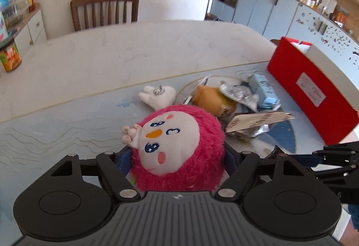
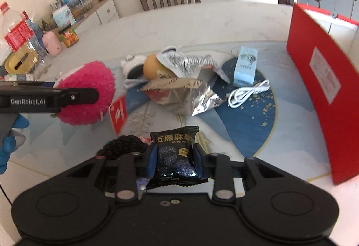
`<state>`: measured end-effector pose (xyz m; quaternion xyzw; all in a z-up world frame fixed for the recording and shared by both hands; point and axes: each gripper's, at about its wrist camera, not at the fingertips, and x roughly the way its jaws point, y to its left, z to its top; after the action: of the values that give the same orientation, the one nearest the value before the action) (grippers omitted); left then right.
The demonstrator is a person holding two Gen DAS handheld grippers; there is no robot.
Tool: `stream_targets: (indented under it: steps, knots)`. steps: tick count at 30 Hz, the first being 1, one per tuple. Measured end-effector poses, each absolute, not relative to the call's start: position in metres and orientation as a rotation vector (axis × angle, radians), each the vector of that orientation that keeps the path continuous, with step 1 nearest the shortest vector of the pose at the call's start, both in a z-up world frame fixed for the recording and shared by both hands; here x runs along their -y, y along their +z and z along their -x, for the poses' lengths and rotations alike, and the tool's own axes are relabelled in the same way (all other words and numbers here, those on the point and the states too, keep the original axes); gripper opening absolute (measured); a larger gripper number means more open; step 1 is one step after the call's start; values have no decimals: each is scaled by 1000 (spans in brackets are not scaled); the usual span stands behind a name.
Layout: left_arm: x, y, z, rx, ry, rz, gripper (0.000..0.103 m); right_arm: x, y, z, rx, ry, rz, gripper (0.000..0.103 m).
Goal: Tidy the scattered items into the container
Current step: 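Grasp the pink plush with the left tool while the right tool grasps the black snack packet, then carry both items into the red box and open both tools to release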
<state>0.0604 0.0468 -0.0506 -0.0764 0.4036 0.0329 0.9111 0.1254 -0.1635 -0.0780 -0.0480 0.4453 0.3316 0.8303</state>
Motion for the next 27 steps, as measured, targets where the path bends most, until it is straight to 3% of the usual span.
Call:
stream_targets:
  steps: [16,27]
  knots:
    - [26,49,-79,-640,-119,54,76,252,21,-142,-686,592,51,103]
    - [146,69,-173,-599,-244,-38,76,348,16,-216,-683,472,39,103]
